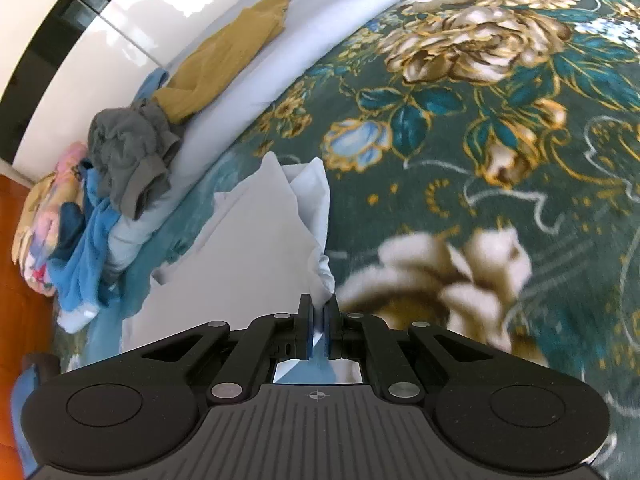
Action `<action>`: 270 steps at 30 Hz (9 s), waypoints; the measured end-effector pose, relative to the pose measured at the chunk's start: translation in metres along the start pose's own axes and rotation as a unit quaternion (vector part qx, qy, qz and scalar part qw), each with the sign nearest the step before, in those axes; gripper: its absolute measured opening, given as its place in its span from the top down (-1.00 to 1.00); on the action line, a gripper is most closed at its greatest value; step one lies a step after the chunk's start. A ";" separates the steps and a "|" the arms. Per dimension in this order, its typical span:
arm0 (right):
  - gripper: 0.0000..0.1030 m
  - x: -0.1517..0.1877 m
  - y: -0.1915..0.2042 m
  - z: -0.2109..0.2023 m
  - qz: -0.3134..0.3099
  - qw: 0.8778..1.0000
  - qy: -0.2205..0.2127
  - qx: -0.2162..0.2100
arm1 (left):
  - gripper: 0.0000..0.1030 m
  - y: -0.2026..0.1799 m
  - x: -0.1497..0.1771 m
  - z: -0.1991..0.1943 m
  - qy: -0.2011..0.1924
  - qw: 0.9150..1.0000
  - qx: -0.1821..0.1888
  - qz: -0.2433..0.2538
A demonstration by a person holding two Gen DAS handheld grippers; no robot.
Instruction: Fold clothes
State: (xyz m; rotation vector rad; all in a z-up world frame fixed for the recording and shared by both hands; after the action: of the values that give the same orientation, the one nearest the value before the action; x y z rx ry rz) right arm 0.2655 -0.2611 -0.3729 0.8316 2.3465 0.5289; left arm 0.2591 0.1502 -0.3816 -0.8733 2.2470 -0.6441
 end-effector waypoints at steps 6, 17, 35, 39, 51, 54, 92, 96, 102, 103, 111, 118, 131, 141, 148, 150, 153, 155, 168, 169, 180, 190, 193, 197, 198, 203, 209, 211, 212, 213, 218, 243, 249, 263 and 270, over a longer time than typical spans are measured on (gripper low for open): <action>0.94 0.038 -0.004 -0.023 -0.003 1.000 0.013 0.012 | 0.95 0.032 0.013 -0.035 0.016 1.000 -0.010 0.012; 0.93 0.080 -0.015 -0.018 -0.019 0.997 0.037 0.058 | 0.94 0.059 0.021 -0.041 0.051 0.996 -0.002 0.072; 0.80 0.087 -0.004 -0.043 -0.026 0.996 0.033 0.078 | 0.26 0.042 0.013 -0.084 0.039 0.982 0.019 0.182; 0.36 0.085 -0.005 -0.056 -0.029 0.997 0.023 0.074 | 0.09 0.041 0.009 -0.097 0.031 0.980 0.016 0.197; -0.99 0.053 0.021 -0.085 -0.068 0.997 -0.021 0.021 | -0.51 0.024 -0.010 -0.108 0.007 0.973 0.003 0.233; -1.00 0.046 0.032 -0.086 -0.086 0.996 -0.023 0.021 | -0.65 0.017 -0.016 -0.106 0.000 0.969 -0.004 0.248; -0.44 -0.037 0.069 0.052 -0.337 0.941 -0.020 -0.033 | -0.77 -0.058 -0.044 0.055 0.009 0.921 -0.067 0.384; -0.13 -0.039 0.068 0.073 -0.332 0.942 0.003 -0.036 | -0.56 -0.050 -0.051 0.067 0.018 0.931 -0.063 0.360; 0.22 -0.042 0.063 0.097 -0.311 0.950 0.029 -0.027 | -0.07 -0.043 -0.060 0.083 0.042 0.938 -0.057 0.340; 0.25 -0.042 0.062 0.100 -0.306 0.951 0.033 -0.027 | 0.03 -0.043 -0.061 0.086 0.047 0.938 -0.058 0.340; 0.53 -0.046 0.062 0.111 -0.283 0.957 0.046 -0.041 | 0.53 -0.041 -0.066 0.094 0.044 0.942 -0.050 0.328; 0.92 -0.048 0.060 0.114 -0.248 0.965 0.064 -0.056 | 0.98 -0.040 -0.070 0.093 0.041 0.948 -0.040 0.313; 0.98 -0.069 0.079 0.096 -0.257 0.963 0.018 -0.083 | 1.00 -0.067 -0.086 0.072 -0.037 0.938 -0.012 0.344; 0.98 -0.063 0.064 0.131 -0.260 0.963 0.052 -0.048 | 1.00 -0.046 -0.080 0.104 -0.001 0.934 -0.061 0.352; 0.98 -0.060 0.059 0.138 -0.262 0.962 0.063 -0.046 | 0.97 -0.038 -0.075 0.118 0.018 0.927 -0.086 0.364; 0.98 -0.060 0.059 0.138 -0.263 0.961 0.066 -0.048 | 0.96 -0.037 -0.074 0.120 0.022 0.926 -0.093 0.364; 0.97 -0.060 0.060 0.139 -0.270 0.959 0.069 -0.048 | 0.94 -0.039 -0.073 0.122 0.026 0.923 -0.102 0.370; 0.96 -0.060 0.061 0.139 -0.275 0.958 0.072 -0.046 | 0.86 -0.041 -0.073 0.121 0.026 0.922 -0.105 0.372; 0.55 -0.078 0.067 0.114 -0.286 0.956 0.055 -0.044 | -0.37 -0.065 -0.081 0.069 -0.018 0.931 -0.101 0.351; 0.52 -0.080 0.068 0.112 -0.287 0.955 0.053 -0.042 | -0.48 -0.067 -0.081 0.064 -0.024 0.932 -0.098 0.347; -0.54 -0.079 0.062 0.088 -0.286 0.955 0.062 -0.044 | -0.95 -0.077 -0.059 0.030 -0.055 0.949 -0.092 0.297; -0.75 -0.053 0.049 0.061 -0.279 0.955 0.088 -0.044 | -0.95 -0.068 -0.023 -0.004 -0.071 0.961 -0.090 0.253; -0.75 -0.041 0.045 0.058 -0.273 0.957 0.096 -0.030 | -0.95 -0.069 -0.014 -0.010 -0.082 0.958 -0.081 0.263; -0.75 -0.023 0.043 0.052 -0.259 0.960 0.107 -0.014 | -0.95 -0.068 -0.003 -0.015 -0.070 0.965 -0.061 0.244; -0.75 -0.019 0.044 0.049 -0.257 0.960 0.107 -0.010 | -0.95 -0.068 -0.001 -0.016 -0.068 0.967 -0.055 0.240; -0.75 0.003 0.054 0.037 -0.254 0.961 0.108 0.008 | -0.95 -0.062 0.008 -0.026 -0.054 0.971 -0.032 0.231; -0.75 0.021 0.067 0.023 -0.216 0.972 0.093 0.027 | -0.95 -0.048 0.002 -0.040 -0.048 0.972 -0.019 0.229; -0.75 0.026 0.069 0.019 -0.209 0.973 0.089 0.037 | -0.95 -0.044 -0.001 -0.045 -0.047 0.972 -0.018 0.229; -0.75 0.029 0.070 0.018 -0.208 0.973 0.089 0.043 | -0.95 -0.042 -0.002 -0.047 -0.048 0.972 -0.014 0.230; -0.75 0.032 0.071 0.016 -0.207 0.973 0.089 0.047 | -0.95 -0.040 -0.003 -0.049 -0.047 0.972 -0.012 0.231; -0.75 0.044 0.078 0.009 -0.215 0.971 0.088 0.060 | -0.95 -0.030 -0.009 -0.053 -0.040 0.971 -0.019 0.235; -0.75 0.041 0.031 0.006 -0.197 0.976 0.095 0.011 | -0.94 -0.067 0.024 -0.012 0.010 0.971 0.019 0.240; -0.75 0.038 0.026 0.014 -0.205 0.972 0.109 -0.029 | -0.88 -0.078 0.031 0.006 0.019 0.969 0.021 0.246; -0.21 -0.003 0.004 0.061 -0.137 0.978 0.124 -0.096 | 0.58 -0.085 0.037 0.058 0.075 0.967 0.009 0.244; 0.22 -0.011 -0.010 0.073 -0.097 0.977 0.144 -0.126 | 1.00 -0.087 0.043 0.072 0.087 0.964 0.000 0.252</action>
State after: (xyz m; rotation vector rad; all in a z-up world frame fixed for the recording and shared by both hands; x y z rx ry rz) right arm 0.3147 -0.2637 -0.4288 0.4260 2.5144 0.8896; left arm 0.3209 0.0470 -0.3923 -0.2216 2.4885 -0.4925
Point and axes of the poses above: each gripper's, at about its wrist camera, not at the fingertips, and z roughly the way its jaws point, y to its left, x to its underside, the point moved 5 cm from there along z, roughly the way its jaws point, and after that the axes turned 2 degrees about -y, right-handed, at the moved point
